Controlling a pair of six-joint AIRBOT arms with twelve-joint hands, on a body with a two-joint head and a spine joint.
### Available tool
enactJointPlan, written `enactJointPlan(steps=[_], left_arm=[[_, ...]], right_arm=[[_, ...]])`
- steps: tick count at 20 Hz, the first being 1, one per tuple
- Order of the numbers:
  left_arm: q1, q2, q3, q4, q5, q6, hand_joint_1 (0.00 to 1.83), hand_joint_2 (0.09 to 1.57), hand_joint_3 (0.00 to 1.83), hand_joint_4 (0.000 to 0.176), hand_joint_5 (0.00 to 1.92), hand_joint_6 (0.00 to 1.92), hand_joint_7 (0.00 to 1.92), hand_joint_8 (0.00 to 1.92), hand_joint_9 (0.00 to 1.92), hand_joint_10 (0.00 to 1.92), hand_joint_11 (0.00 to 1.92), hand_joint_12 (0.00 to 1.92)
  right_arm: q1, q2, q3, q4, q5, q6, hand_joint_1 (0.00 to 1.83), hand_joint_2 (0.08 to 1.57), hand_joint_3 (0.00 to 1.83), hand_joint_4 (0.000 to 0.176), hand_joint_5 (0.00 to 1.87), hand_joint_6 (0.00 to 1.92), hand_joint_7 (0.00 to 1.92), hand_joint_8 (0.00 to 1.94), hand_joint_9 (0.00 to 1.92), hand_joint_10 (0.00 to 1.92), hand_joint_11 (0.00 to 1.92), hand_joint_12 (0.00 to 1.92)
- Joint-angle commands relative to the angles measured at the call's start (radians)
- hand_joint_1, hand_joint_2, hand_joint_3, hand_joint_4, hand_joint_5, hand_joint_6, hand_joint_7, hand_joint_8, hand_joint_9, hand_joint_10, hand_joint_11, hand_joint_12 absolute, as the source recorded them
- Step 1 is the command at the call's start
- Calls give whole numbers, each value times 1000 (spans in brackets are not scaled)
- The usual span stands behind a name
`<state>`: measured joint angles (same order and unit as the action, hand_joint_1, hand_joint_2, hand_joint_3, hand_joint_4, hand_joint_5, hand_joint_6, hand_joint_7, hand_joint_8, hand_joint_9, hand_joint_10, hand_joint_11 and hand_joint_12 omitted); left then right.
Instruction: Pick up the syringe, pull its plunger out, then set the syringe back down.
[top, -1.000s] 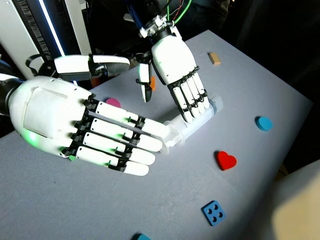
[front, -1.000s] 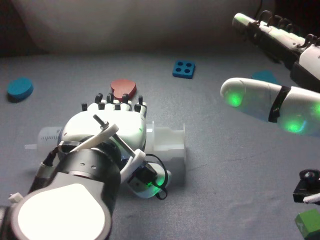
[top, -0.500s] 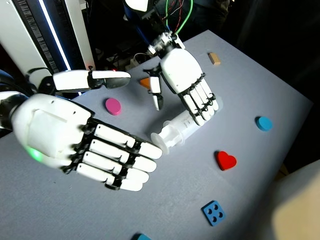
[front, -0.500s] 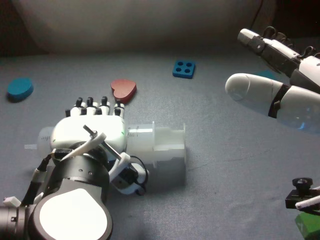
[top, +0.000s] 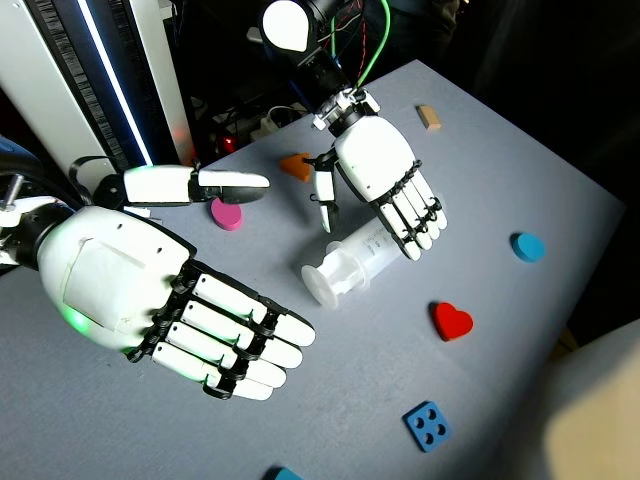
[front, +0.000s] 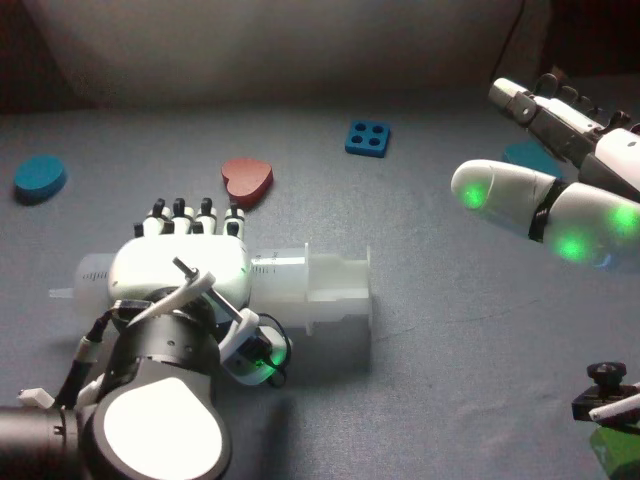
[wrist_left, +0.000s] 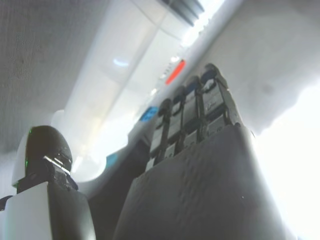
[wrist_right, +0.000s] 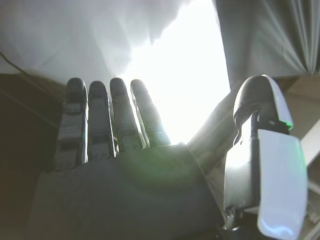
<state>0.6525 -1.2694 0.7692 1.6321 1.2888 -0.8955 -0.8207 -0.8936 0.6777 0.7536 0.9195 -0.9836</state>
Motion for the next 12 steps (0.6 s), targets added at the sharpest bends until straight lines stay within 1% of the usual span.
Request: enactJointPlan(steps=[1,3,6,9,12], left_arm=[[-3,-8,13,91,44,-2,642,1067,0,0,0,0,21,6,0,0,0,0],[6,-29,46,106,17,-7,641,1069,1,0,0,0,27,7,0,0,0,0],[14,-58,97,131,-38,-9,647,1067,0,0,2,1,30,6,0,0,0,0],[23,-65,115,132,-40,-20,688,1050,0,0,24,7,25,2,0,0,0,0],[36,-63,123,137,-40,-42,697,1052,0,0,29,7,21,0,0,0,3,1]], right_arm=[[11,-2,-1,-48,99,-7,60,1008,0,0,2,0,2,0,0,0,0,178],[8,-3,-1,-48,99,-26,71,1003,0,0,44,9,44,8,16,3,0,204],[6,-4,-1,-47,103,-35,75,1002,0,0,55,8,55,8,27,6,0,212],[7,-6,-1,-47,107,-38,49,1011,3,0,14,0,14,0,4,0,0,183],[6,-7,-2,-47,108,-39,32,1017,5,0,19,3,13,3,0,0,0,181]])
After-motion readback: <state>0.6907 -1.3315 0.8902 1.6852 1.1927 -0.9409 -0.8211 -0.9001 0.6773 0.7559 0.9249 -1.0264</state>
